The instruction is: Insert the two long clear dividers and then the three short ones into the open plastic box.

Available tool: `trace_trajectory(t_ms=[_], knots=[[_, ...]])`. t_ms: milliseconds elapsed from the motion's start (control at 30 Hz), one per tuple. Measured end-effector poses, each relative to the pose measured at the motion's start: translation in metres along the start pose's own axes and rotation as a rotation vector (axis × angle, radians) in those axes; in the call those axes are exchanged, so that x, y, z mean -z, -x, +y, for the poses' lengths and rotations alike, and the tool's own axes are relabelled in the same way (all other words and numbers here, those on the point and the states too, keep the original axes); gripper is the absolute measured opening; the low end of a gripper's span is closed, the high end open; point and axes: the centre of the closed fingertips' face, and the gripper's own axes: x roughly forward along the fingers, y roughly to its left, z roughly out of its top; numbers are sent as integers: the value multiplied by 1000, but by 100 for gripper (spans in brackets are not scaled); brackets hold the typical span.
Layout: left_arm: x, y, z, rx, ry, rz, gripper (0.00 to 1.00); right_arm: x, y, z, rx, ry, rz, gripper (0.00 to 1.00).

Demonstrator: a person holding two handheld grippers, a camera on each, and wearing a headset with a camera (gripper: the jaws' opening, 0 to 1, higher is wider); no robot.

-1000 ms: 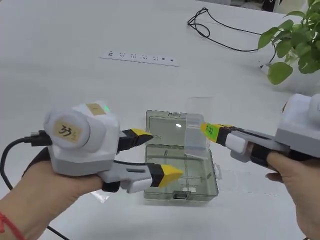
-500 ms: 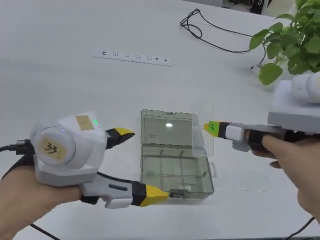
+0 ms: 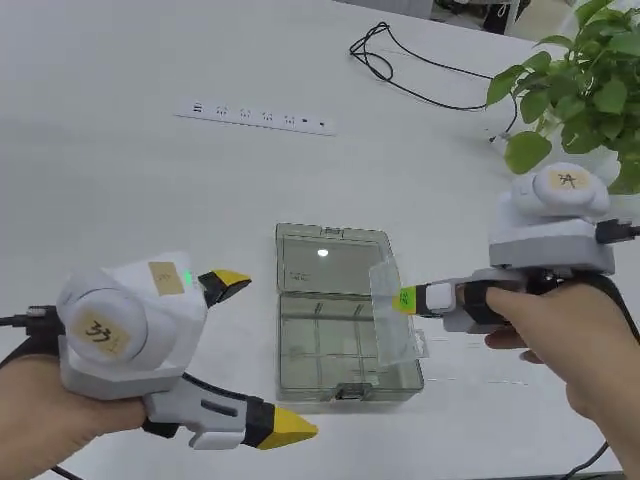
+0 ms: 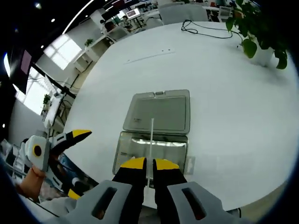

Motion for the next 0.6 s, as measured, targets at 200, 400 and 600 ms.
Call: trace_trajectory(t_ms=[200, 400, 600], knots=[[3, -2, -2, 11, 13, -6, 100, 7, -11, -9, 8, -67, 52, 7], [2, -4, -1, 18, 24, -17, 100, 12, -13, -11, 29, -83, 80, 7], [3, -5, -1, 25, 31, -19, 100, 15, -22, -19, 36, -105, 93, 7]])
